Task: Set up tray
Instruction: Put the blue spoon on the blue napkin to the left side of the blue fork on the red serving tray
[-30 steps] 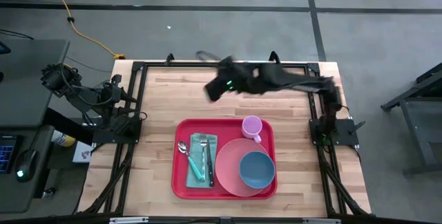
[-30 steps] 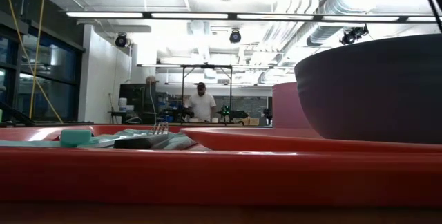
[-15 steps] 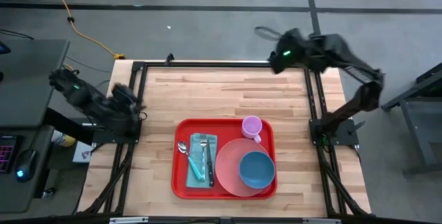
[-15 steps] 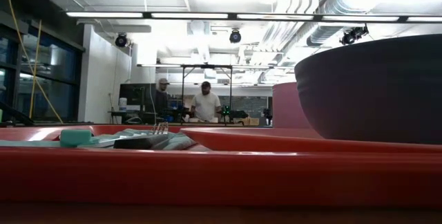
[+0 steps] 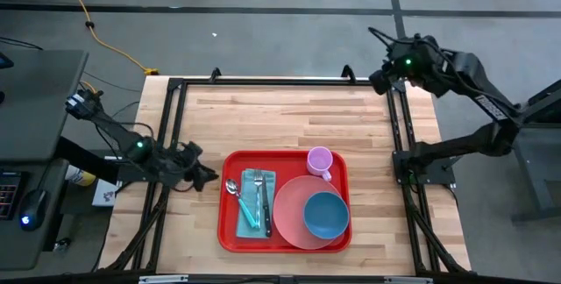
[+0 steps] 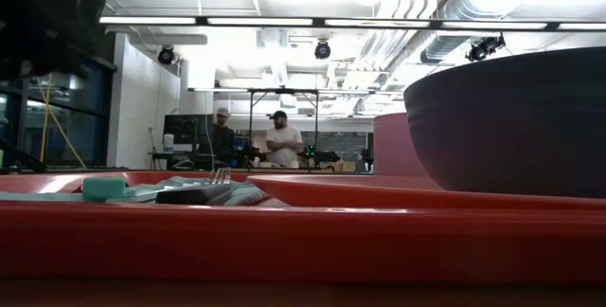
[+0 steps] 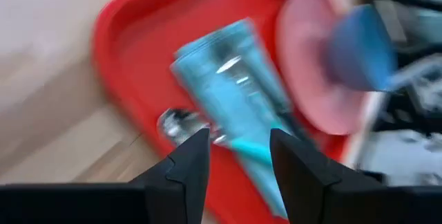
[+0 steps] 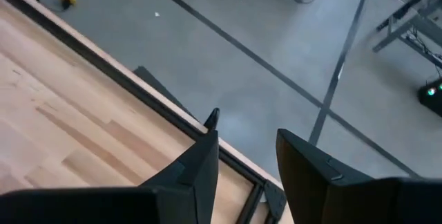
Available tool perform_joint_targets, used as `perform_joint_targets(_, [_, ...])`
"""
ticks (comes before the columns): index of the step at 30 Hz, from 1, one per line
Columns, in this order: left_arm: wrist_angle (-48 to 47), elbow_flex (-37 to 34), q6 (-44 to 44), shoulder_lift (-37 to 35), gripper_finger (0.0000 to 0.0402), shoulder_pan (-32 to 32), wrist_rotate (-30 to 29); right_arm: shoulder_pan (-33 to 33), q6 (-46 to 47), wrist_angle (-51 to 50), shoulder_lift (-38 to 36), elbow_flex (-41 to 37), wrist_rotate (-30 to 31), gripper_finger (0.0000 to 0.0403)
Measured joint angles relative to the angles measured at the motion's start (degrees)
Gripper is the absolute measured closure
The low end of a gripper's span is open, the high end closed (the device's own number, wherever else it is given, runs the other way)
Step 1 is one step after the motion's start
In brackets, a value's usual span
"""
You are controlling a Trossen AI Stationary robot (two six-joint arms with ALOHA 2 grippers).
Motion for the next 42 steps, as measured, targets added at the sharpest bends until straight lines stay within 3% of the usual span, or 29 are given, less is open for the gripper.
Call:
perform_joint_targets(5, [-0.66, -0.86, -14.09, 9.25, 0.022, 0.0, 1.06, 0.07, -1.61, 2.61, -2.38, -4.78, -1.08, 0.0279])
perform_joint_targets(9, [5.14, -0.84, -14.63, 16.34, 0.022, 1.43, 0.84, 0.04, -1.65, 2.8, -3.47, -8.03, -1.82, 0.0279])
perform_joint_targets(15, [12.03, -0.77, 0.08, 25.55, 0.022, 5.44, 4.67, 0.05, -3.29, 3.11, -4.07, -10.87, -1.36, 0.0279])
perform_joint_targets(22, [12.76, -0.68, 8.79, 29.09, 0.022, 9.19, 12.55, 0.04, -6.96, 5.65, -4.47, -11.14, -1.5, 0.0279])
perform_joint_targets(27, [12.03, 0.0, 13.97, 29.16, 0.022, 10.55, 13.06, 0.04, -7.2, 5.97, -4.77, -11.12, -1.51, 0.0279])
perform_joint_targets(36, [11.7, 3.21, 34.63, 29.09, 0.022, 11.43, 13.63, 0.04, -8.1, 6.0, -4.94, -11.12, -1.51, 0.0279])
perform_joint_targets(42, [5.51, 4.98, 45.51, 29.09, 0.022, 11.43, 11.81, 0.04, -8.1, 5.99, -4.94, -11.12, -1.9, 0.0279])
